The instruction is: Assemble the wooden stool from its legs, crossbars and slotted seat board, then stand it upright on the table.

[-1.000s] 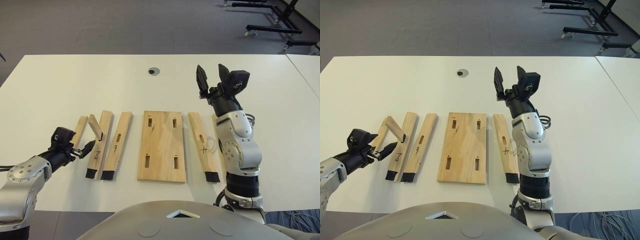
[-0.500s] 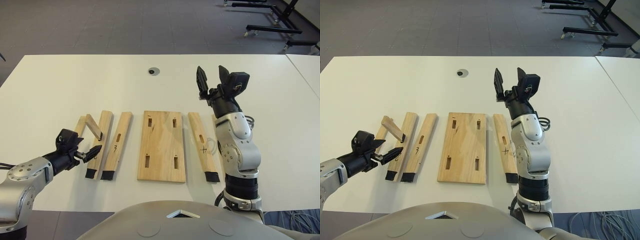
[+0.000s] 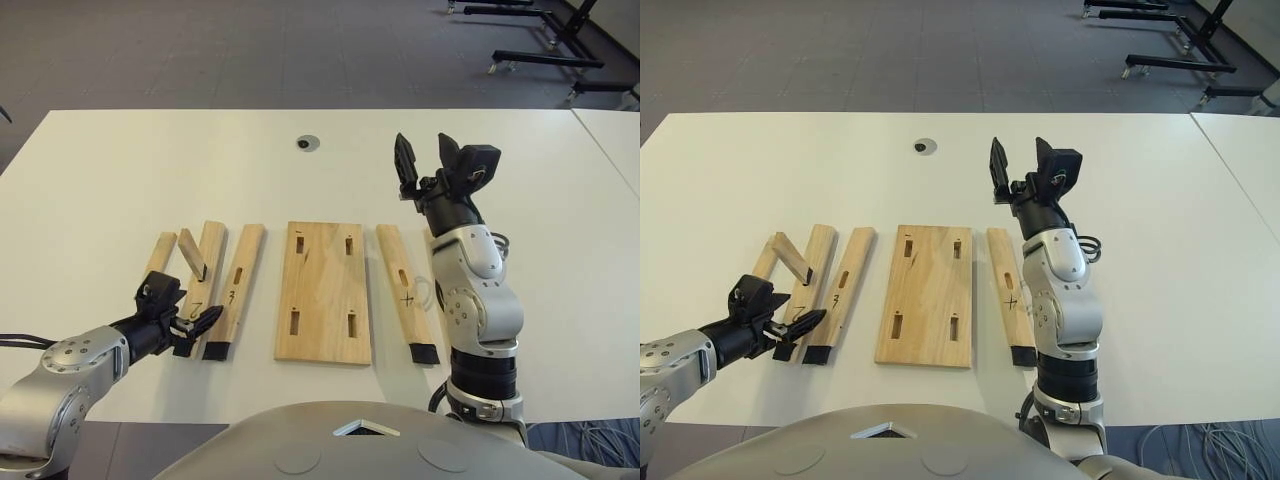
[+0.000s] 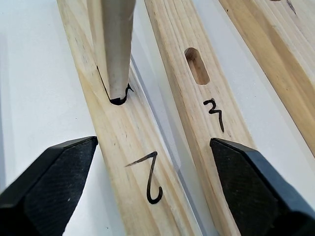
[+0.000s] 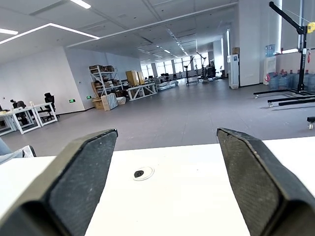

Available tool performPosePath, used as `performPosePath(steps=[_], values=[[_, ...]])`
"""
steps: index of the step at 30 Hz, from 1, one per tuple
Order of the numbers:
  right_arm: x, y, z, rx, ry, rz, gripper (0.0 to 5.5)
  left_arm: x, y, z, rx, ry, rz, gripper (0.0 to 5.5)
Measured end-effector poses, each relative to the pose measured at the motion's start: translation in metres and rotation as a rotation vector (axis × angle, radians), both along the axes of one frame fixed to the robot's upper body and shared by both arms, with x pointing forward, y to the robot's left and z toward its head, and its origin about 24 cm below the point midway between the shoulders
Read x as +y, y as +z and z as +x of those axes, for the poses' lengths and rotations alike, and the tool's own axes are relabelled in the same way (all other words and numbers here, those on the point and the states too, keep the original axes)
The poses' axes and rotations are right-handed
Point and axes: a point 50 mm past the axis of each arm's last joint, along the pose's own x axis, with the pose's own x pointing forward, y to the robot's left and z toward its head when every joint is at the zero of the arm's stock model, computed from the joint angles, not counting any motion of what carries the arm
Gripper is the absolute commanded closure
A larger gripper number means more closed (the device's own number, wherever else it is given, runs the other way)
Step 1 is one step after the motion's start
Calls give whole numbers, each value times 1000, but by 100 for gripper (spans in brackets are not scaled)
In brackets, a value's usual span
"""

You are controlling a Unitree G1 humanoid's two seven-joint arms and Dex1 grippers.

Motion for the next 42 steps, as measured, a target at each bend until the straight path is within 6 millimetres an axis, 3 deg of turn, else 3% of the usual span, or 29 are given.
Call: performPosePath(steps=[7, 16, 22, 29, 42], values=[[6, 3, -2, -12, 24, -3, 178, -1, 8, 13, -46, 27, 24, 129], [7, 1, -3, -6, 29, -8, 178, -1, 7, 13, -45, 30, 96, 129], [7, 2, -3, -7, 30, -11, 178, -7, -4, 5, 3, 14, 102, 221], [7, 2, -3, -9, 29, -12, 178, 5, -13, 8, -10, 66, 123, 340], [7, 2, -3, -10, 30, -17, 178, 9, -18, 8, -52, 117, 91, 344]])
